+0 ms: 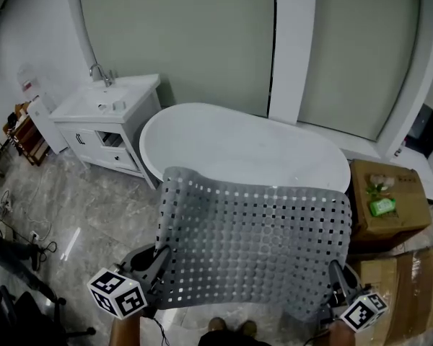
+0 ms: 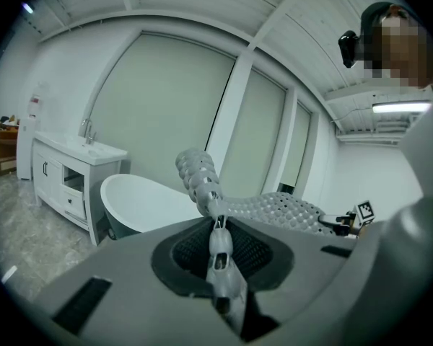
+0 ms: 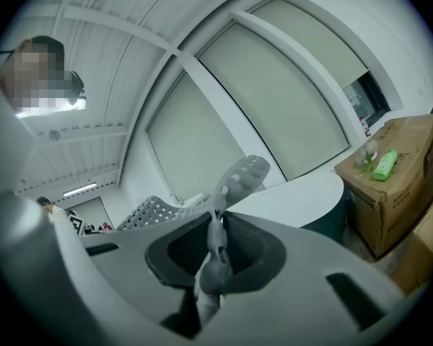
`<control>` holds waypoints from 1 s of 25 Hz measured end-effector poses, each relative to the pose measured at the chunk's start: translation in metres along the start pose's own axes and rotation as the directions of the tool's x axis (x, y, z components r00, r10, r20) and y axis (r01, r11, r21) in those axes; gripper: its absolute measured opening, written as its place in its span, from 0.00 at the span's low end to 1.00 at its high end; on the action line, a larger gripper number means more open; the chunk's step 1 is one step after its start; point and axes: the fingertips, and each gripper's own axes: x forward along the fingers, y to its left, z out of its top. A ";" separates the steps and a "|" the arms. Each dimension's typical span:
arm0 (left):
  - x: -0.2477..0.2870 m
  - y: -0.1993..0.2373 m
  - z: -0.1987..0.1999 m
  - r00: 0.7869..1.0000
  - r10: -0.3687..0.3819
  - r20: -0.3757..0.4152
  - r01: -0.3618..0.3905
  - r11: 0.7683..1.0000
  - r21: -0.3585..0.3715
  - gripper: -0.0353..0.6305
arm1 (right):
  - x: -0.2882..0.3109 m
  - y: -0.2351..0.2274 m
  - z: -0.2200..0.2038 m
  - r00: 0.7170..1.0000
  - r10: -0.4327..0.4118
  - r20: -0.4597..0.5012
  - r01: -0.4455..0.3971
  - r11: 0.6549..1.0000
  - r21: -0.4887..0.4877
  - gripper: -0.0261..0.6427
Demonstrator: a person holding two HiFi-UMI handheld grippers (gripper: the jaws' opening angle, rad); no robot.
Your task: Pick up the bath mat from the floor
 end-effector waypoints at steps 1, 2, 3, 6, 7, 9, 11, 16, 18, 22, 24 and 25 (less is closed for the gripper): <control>-0.004 -0.002 0.002 1.000 -0.005 0.008 0.005 1.000 0.001 0.13 | -0.004 0.002 0.001 1.000 0.005 0.003 -0.005 1.000 0.002 0.11; -0.008 -0.005 0.004 1.000 -0.008 0.012 0.008 1.000 0.003 0.13 | -0.008 0.005 0.003 1.000 0.010 0.006 -0.010 1.000 0.003 0.11; -0.012 -0.008 0.007 1.000 -0.011 0.014 0.011 1.000 0.006 0.13 | -0.012 0.009 0.005 1.000 0.017 0.007 -0.017 1.000 -0.002 0.11; -0.023 -0.013 0.013 1.000 -0.017 0.020 0.017 1.000 0.014 0.13 | -0.018 0.022 0.015 0.999 0.049 0.004 -0.049 0.998 -0.051 0.11; -0.024 -0.013 0.014 0.999 -0.020 0.026 0.020 1.000 0.014 0.13 | -0.019 0.024 0.016 0.999 0.052 0.005 -0.052 0.997 -0.057 0.11; -0.025 -0.013 0.014 0.999 -0.024 0.034 0.023 1.000 0.014 0.13 | -0.021 0.025 0.017 0.999 0.053 0.011 -0.053 0.997 -0.056 0.11; -0.026 -0.012 0.014 0.999 -0.025 0.037 0.024 1.000 0.014 0.13 | -0.022 0.026 0.017 0.998 0.053 0.017 -0.052 0.997 -0.057 0.11; -0.025 -0.012 0.015 0.999 -0.034 0.039 0.034 0.999 0.018 0.13 | -0.024 0.026 0.017 0.999 0.036 0.022 -0.034 0.997 -0.069 0.11; -0.025 -0.013 0.017 0.999 -0.037 0.039 0.036 0.999 0.021 0.13 | -0.025 0.026 0.017 0.999 0.031 0.022 -0.029 0.997 -0.071 0.11; -0.022 -0.015 0.017 0.998 -0.042 0.038 0.042 0.999 0.022 0.13 | -0.028 0.025 0.019 0.999 0.026 0.026 -0.024 0.997 -0.073 0.11; -0.021 -0.014 0.017 0.998 -0.044 0.039 0.043 0.999 0.022 0.13 | -0.027 0.025 0.019 0.999 0.025 0.028 -0.023 0.997 -0.075 0.11; -0.021 -0.013 0.016 0.998 -0.045 0.039 0.044 0.999 0.021 0.13 | -0.027 0.024 0.018 0.999 0.019 0.028 -0.017 0.997 -0.073 0.11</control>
